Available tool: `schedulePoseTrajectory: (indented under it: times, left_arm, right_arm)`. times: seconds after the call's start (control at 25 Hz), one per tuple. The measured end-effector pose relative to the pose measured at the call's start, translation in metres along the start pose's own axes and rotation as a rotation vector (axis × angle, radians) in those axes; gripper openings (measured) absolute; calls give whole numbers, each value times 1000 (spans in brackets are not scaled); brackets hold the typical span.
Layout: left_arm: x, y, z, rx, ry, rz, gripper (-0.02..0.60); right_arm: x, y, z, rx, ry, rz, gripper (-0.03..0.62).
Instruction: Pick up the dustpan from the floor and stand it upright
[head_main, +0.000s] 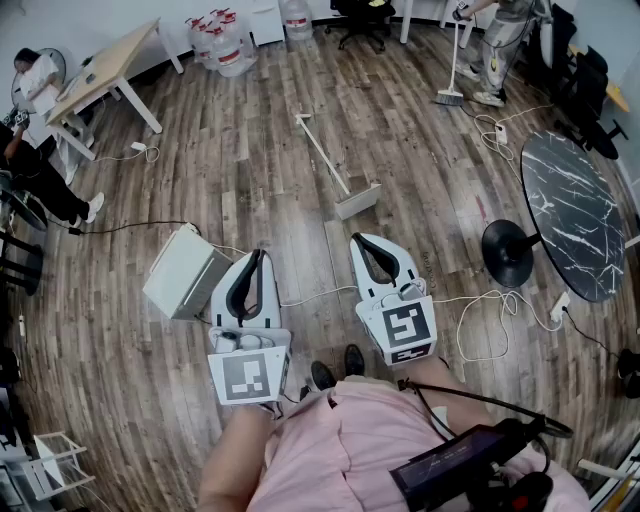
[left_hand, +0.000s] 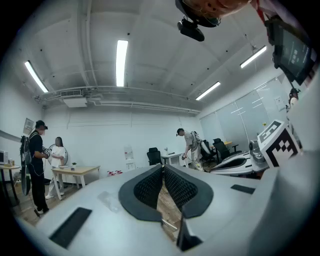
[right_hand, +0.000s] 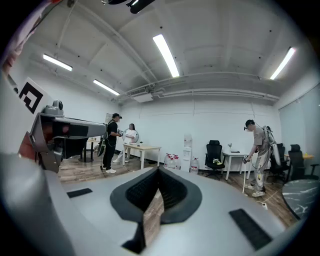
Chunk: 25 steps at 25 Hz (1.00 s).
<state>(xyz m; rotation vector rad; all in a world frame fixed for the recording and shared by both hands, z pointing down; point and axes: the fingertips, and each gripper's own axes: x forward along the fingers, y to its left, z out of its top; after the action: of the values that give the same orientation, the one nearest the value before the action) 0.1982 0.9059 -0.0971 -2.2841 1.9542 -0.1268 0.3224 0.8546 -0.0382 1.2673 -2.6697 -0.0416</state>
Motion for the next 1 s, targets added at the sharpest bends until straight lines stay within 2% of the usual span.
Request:
schedulePoseTrajectory:
  times: [0.12,0.28,0.44,0.52,0.6,0.76,1.0]
  left_arm:
    - [10,-4,1,-28,9,7,23]
    - [22,-7,-6,10,19,10,23]
    - [32,-2,-7,3,34,46,23]
    - [38,0,-9,0,26,49,23]
    - [44,4,-13,1,30,52,23]
    - [66,21,-21,-9,32,60,23]
    - [116,60,-54,-47,50,62,23]
  right_arm:
    - [5,-9,-1,-7,-1,2,2]
    - [10,-21,-2,-4,-23,23,2]
    - [21,-30,-1,-16,-29,45,5]
    - [32,-33,-4,-19,-8,64,137]
    - [41,-36,-8,-15,5,69,141]
    - [66,-46,-9,-24,6,52,196]
    - [133,-58,-21,-32,28,37,227]
